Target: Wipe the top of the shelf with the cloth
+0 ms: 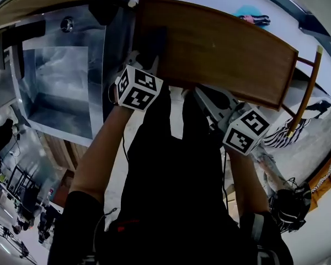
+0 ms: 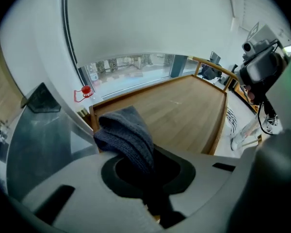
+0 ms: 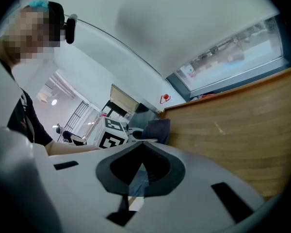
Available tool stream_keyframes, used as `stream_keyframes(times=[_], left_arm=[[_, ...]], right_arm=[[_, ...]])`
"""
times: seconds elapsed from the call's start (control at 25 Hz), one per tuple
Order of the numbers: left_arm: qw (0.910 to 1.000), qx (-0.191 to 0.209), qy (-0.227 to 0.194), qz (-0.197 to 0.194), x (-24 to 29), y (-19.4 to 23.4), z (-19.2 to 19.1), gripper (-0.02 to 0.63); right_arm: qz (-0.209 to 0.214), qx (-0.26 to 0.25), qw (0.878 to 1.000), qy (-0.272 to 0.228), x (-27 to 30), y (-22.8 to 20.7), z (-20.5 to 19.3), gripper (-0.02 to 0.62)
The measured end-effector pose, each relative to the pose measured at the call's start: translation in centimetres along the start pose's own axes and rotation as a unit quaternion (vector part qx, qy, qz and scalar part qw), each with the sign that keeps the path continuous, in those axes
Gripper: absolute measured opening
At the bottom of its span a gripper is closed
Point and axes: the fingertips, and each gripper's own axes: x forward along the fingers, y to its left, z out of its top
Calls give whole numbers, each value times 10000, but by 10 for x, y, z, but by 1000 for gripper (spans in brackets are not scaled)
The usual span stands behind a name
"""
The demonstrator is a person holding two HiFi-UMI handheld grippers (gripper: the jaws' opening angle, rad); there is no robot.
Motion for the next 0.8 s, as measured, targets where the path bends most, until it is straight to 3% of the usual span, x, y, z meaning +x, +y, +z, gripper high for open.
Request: stream_keyframes(times=[0.36, 0.8], left_arm=[[9998, -72, 130, -115, -9, 9, -19, 49], [9990, -198, 357, -163, -5, 2, -34, 49]], right_arm=[[91, -83, 9998, 175, 36, 19, -5, 5], [100, -92, 9996, 236, 37, 21, -12, 5]])
